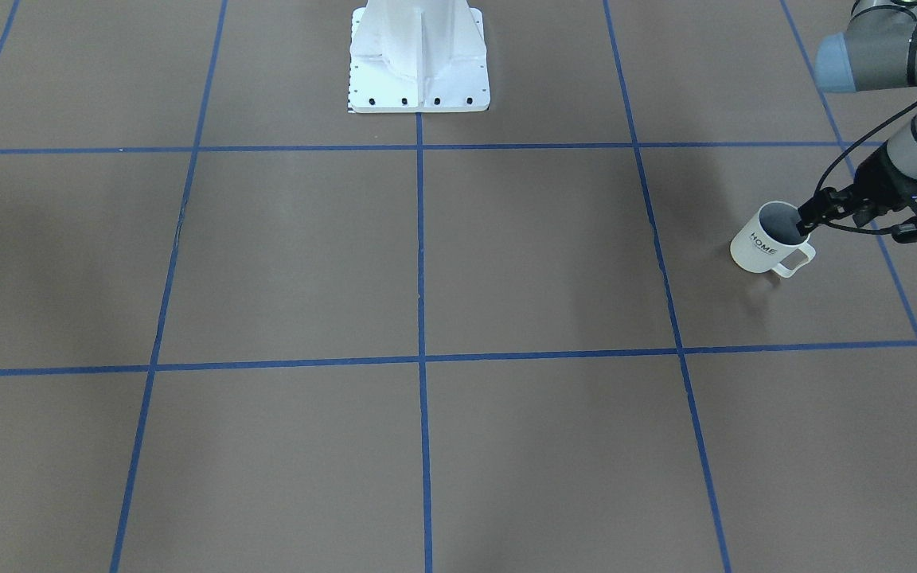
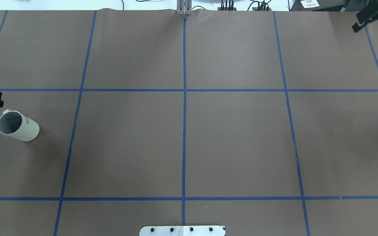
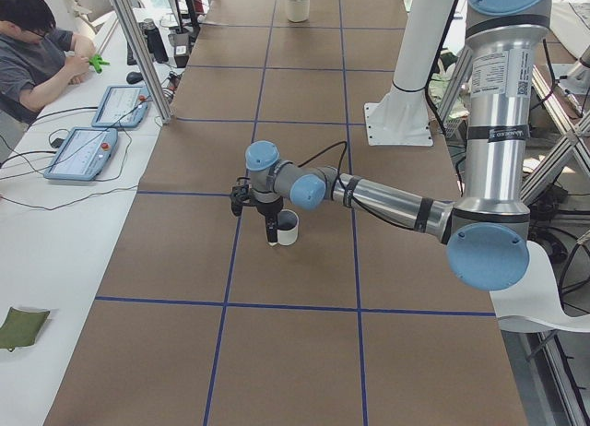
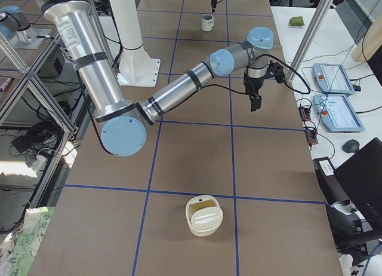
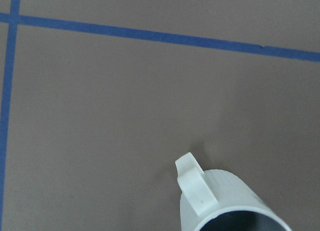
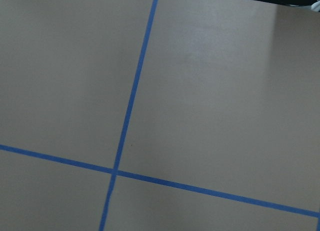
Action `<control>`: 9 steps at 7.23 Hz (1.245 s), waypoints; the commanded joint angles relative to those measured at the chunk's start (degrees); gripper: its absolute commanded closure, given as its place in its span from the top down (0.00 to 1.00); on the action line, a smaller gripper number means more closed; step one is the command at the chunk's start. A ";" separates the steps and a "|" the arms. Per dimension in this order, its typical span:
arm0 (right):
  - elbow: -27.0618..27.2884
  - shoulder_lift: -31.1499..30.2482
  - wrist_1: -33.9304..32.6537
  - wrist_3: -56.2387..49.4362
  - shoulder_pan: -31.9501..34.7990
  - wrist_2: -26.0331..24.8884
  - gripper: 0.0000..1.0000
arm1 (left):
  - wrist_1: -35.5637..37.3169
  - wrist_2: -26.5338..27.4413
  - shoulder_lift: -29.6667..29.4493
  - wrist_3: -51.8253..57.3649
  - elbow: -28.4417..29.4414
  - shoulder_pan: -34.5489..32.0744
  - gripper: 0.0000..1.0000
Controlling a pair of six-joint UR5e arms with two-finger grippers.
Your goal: Left arm hands cup to right arm to dump lemon
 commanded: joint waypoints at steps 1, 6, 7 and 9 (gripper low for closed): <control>-1.80 -3.21 -3.56 -14.40 4.51 -0.01 1.00 | 10.60 0.37 -7.05 13.24 0.92 -5.90 1.00; -4.45 -26.59 11.69 -25.91 13.50 1.67 1.00 | 9.22 -0.94 -6.12 40.17 10.95 -21.00 1.00; -7.06 -25.75 12.34 -24.07 13.42 1.67 1.00 | 5.21 -2.51 -4.02 39.84 12.43 -23.12 1.00; -8.06 -26.08 16.55 -21.43 13.50 2.11 1.00 | -5.94 -2.44 -0.34 40.10 17.35 -23.23 1.00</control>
